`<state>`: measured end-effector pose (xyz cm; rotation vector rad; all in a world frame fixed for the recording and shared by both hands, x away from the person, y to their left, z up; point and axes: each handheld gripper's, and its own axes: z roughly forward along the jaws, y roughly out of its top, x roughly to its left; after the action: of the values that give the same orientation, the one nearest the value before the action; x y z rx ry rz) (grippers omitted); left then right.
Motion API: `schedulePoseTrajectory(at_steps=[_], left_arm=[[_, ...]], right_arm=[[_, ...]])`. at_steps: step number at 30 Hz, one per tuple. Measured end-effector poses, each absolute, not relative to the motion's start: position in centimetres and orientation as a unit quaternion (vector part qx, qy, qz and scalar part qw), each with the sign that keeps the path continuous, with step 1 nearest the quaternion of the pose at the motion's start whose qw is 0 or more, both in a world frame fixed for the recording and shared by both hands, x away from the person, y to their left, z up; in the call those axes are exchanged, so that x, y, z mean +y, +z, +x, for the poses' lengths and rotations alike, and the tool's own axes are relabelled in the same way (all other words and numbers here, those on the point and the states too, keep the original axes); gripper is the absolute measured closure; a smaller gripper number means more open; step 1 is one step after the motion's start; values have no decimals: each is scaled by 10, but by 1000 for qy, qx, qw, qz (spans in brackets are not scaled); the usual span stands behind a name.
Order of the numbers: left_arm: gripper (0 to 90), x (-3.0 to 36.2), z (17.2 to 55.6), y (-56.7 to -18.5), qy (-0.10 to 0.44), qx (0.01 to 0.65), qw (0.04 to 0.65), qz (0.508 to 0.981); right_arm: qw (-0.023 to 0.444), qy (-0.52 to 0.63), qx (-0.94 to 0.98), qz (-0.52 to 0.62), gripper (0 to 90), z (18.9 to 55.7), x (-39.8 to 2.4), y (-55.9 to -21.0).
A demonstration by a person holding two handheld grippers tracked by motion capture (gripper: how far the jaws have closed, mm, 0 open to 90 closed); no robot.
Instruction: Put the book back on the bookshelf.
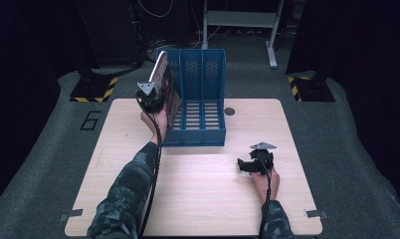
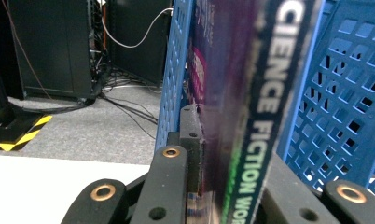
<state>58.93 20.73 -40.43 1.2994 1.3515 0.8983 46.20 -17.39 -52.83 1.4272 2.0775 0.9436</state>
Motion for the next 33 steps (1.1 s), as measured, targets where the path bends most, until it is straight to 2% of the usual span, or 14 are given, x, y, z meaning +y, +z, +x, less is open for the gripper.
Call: schedulePoseTrajectory(at_steps=[5, 12, 13, 17, 22, 27, 30, 33], left_arm=[[839, 208, 592, -409, 373, 566, 506, 534], [807, 216, 591, -406, 355, 563, 498, 555], [717, 217, 590, -406, 352, 564, 500, 556], [540, 221, 586, -403, 338, 558, 488, 580], [446, 227, 580, -406, 297, 561, 476, 608], [457, 225, 576, -411, 281, 560, 464, 626], [563, 223, 576, -415, 275, 569, 448, 633], [618, 223, 578, -418, 262, 580, 443, 632]], right_arm=[[222, 344, 753, 515, 114, 462, -174, -528], [222, 345, 753, 514, 117, 462, -174, -528], [222, 344, 754, 514, 117, 462, -174, -528], [219, 342, 755, 514, 118, 461, -174, -528], [219, 342, 756, 514, 118, 461, -174, -528], [219, 342, 755, 514, 119, 461, -174, -528], [219, 342, 756, 513, 120, 461, -174, -528], [219, 342, 756, 513, 120, 461, -175, -528]])
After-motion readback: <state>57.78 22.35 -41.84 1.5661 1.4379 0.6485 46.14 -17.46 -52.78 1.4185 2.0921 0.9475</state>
